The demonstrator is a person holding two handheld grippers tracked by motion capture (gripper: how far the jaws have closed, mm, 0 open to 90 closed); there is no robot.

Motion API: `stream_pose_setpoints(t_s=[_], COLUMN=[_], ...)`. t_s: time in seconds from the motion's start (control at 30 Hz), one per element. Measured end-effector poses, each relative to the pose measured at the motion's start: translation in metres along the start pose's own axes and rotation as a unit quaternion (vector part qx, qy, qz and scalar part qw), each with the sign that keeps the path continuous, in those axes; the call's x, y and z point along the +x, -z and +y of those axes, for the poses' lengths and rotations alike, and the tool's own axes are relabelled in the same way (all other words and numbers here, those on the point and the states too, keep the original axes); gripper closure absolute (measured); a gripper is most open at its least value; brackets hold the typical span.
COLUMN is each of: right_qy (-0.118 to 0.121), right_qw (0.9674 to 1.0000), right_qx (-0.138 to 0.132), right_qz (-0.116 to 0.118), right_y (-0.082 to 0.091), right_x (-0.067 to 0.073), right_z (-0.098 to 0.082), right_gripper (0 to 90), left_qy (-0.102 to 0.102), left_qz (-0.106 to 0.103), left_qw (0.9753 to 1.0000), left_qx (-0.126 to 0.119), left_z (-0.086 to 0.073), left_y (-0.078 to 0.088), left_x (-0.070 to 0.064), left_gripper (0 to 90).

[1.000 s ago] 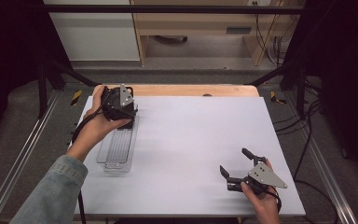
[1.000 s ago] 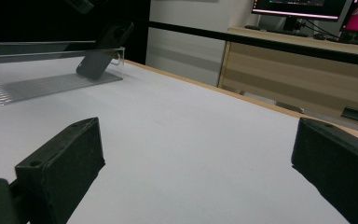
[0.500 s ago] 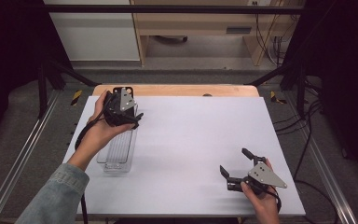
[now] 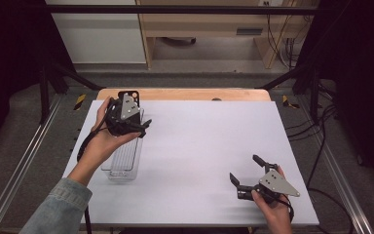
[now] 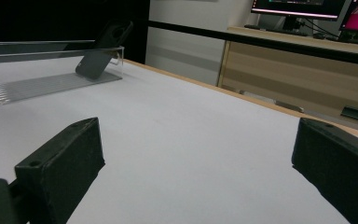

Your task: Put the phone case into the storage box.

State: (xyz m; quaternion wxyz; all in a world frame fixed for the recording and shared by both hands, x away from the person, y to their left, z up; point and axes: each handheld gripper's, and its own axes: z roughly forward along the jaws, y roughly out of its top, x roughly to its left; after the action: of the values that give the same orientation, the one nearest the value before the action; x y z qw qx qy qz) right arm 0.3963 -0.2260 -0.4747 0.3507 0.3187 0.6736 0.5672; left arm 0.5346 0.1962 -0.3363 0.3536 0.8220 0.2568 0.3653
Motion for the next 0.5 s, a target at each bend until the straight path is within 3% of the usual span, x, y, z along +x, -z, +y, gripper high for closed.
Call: stream_pose_setpoints(t_s=[0.17, 0.33, 0.5], right_qy=[0.001, 0.000, 0.000], right_qw=[1.0000, 1.0000, 1.0000], right_qx=[0.001, 0.000, 0.000], right_qz=[0.000, 0.000, -0.001], right_y=[0.000, 0.001, 0.001], right_x=[0.000, 0.000, 0.000], right_z=[0.000, 0.000, 0.000], right_gripper=[2.7, 2.7, 2.7], left_qy=[0.033, 0.063, 0.072], left_qz=[-0.005, -0.009, -0.007], left_qw=[0.9993, 0.9970, 0.9957], left_qx=[-0.019, -0.043, -0.057], left_z=[-0.004, -0.009, -0.011], left_y=[0.010, 0.019, 0.026], left_x=[0.003, 0.006, 0.006], left_gripper=[6.2, 5.3, 4.2])
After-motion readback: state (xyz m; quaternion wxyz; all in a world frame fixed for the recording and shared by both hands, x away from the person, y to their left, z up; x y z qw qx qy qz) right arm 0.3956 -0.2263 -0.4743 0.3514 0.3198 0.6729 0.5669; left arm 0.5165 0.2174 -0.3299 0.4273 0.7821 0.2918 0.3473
